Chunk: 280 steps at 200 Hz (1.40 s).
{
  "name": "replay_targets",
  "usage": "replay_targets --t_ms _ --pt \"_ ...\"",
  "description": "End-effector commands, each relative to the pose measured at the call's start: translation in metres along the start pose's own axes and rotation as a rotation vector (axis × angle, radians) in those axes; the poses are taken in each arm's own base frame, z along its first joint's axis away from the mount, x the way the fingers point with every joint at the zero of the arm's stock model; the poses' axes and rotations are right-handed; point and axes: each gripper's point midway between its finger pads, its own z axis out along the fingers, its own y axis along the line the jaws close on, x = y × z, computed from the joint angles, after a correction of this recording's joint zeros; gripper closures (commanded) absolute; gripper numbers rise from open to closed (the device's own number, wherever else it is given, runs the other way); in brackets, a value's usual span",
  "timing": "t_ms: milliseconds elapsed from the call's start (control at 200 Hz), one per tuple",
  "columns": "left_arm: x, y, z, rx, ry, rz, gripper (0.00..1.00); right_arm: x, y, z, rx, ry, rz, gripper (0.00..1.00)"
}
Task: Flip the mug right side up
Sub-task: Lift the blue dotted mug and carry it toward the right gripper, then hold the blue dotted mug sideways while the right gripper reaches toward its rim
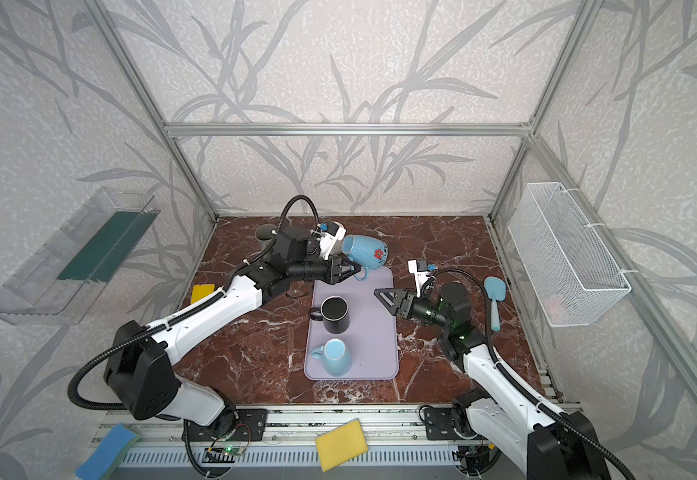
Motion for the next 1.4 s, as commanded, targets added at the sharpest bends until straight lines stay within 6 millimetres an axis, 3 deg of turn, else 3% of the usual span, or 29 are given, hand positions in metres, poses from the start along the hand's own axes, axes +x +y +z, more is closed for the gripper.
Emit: replay_targets --t_ms 0,190,810,1394 --pt "-0.027 -0.039 -0.017 0.114 -0.111 0.073 1.0 -0.026 0.023 0.001 -0.059 -0.064 -0.065 0.32" --pt "-0.026 -0.054 -0.021 0.189 -0.134 0.075 1.0 -0.033 0.025 0.004 -0.072 -0.076 -0.066 0.32" --pt "-0.022 -0.073 -0.026 0.303 -0.161 0.071 1.0 -0.044 0.03 0.014 -0.137 -0.075 -0.038 0.38" --pt "-0.023 -0.09 -0.033 0.402 -0.179 0.075 1.0 -0.057 0.053 0.014 -0.274 -0.111 -0.035 0.54"
